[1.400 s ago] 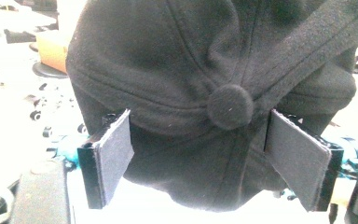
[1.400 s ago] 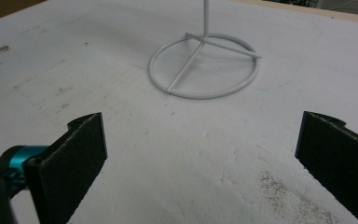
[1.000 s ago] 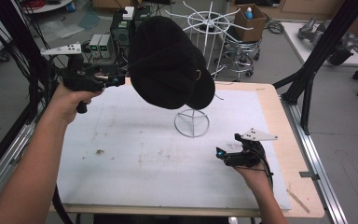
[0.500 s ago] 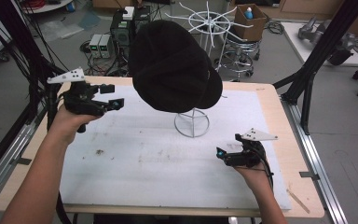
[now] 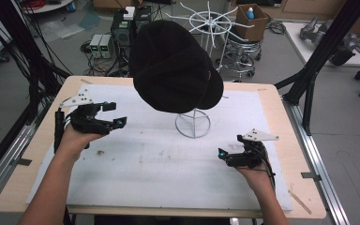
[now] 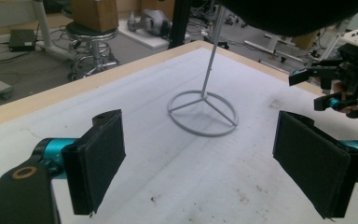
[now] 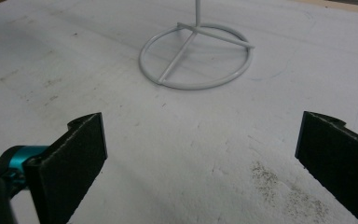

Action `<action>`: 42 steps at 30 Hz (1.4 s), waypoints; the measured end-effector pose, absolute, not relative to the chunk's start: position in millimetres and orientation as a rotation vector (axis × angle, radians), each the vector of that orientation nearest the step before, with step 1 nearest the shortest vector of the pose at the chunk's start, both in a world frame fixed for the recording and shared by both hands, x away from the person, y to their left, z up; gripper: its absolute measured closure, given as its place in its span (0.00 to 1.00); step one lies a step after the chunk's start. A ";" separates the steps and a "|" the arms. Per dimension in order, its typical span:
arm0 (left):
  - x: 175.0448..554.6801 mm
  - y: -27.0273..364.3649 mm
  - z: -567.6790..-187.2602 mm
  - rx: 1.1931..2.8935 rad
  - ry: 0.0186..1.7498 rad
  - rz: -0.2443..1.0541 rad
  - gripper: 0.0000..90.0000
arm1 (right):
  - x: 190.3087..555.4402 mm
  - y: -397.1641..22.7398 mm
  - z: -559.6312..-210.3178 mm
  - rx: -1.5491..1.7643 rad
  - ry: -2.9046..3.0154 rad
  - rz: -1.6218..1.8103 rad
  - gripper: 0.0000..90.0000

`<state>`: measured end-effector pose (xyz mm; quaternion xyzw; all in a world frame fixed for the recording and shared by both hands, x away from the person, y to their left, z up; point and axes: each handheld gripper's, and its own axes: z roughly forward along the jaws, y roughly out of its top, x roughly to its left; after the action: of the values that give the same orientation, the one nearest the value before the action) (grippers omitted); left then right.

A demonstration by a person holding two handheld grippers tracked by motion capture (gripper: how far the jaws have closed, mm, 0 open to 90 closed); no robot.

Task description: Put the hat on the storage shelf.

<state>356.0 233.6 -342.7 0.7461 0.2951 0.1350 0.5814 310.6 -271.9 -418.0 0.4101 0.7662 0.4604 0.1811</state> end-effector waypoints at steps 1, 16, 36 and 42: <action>355.1 234.1 -346.2 1.745 0.695 0.315 0.19 | 311.3 -272.4 -418.4 1.154 2.162 1.302 0.01; 347.5 245.0 -382.1 1.759 0.754 0.378 0.17 | 313.7 -278.0 -419.6 1.192 2.153 1.301 0.01; 354.8 239.1 -414.0 1.818 0.806 0.407 0.17 | 313.8 -288.4 -428.7 1.230 2.123 1.296 0.01; 352.9 240.5 -414.3 1.804 0.807 0.401 0.17 | 311.5 -287.6 -427.1 1.227 2.112 1.293 0.01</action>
<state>352.9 240.5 -414.3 0.7569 0.3384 0.1682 0.5332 311.5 -287.6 -427.1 0.4362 0.7506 0.4595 0.1877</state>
